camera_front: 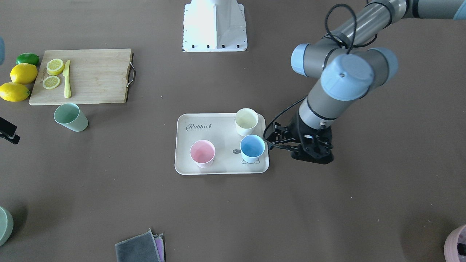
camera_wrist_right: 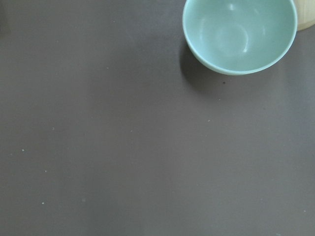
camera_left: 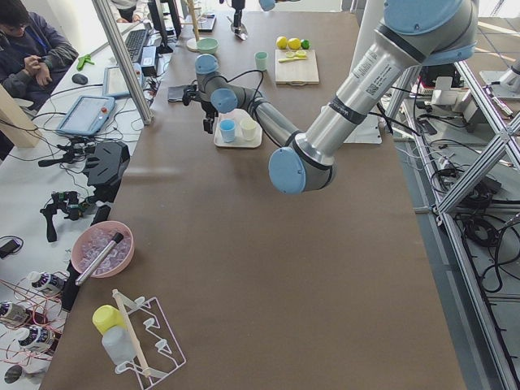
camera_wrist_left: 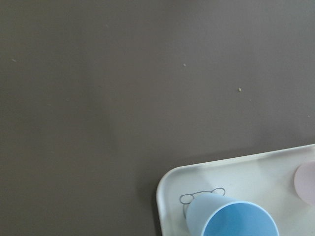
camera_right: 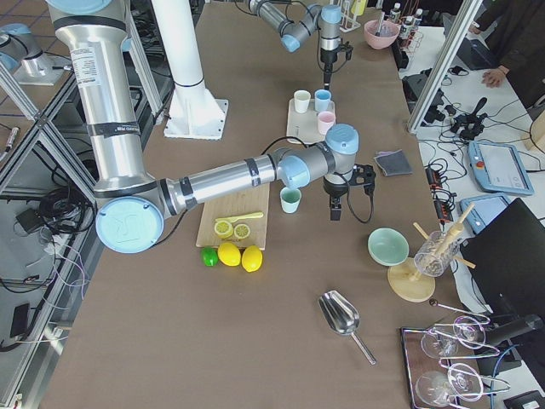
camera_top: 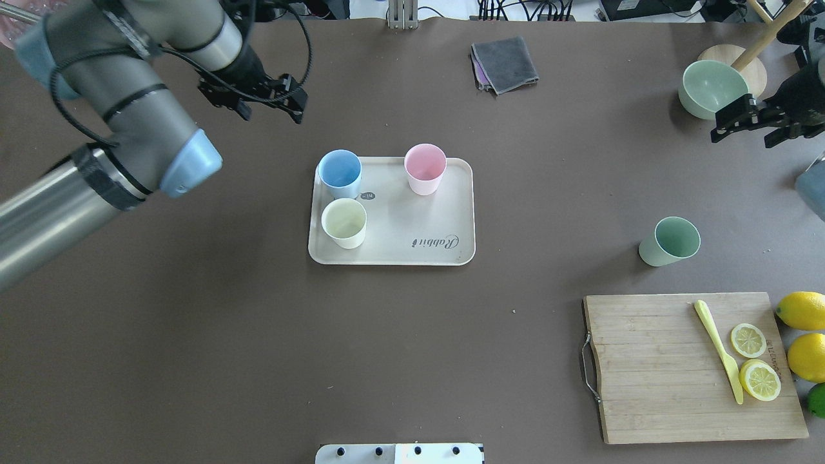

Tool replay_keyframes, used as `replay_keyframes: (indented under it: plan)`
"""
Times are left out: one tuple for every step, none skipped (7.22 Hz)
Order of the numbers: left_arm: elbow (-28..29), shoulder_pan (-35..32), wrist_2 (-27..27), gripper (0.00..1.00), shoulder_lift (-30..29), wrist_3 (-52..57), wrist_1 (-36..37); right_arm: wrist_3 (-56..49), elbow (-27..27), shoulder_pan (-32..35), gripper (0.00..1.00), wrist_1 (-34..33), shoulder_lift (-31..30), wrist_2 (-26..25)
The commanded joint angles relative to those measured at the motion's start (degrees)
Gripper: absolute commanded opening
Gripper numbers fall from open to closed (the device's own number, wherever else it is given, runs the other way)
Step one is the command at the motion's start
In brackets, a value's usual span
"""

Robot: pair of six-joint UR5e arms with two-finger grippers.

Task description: Place all cups on tray

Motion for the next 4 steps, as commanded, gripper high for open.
replay_keyframes:
  plan:
    - [-9.3, -9.6, -3.8, 0.98, 8.0, 17.2, 9.5, 5.7, 5.5, -5.5, 1.0, 0.3, -3.5, -2.3]
    - [-9.5, -9.8, -3.4, 0.99, 9.5, 18.4, 9.3, 5.7, 6.4, -8.3, 1.0, 0.3, -4.7, -5.1]
    - [-9.4, -9.7, -3.2, 0.98, 9.7, 18.5, 9.2, 5.5, 6.4, -10.5, 1.0, 3.4, -6.3, -6.4]
    - [-9.4, -9.7, -3.1, 0.98, 10.0, 18.5, 9.1, 5.8, 6.5, -13.0, 1.0, 9.6, -10.0, -8.2]
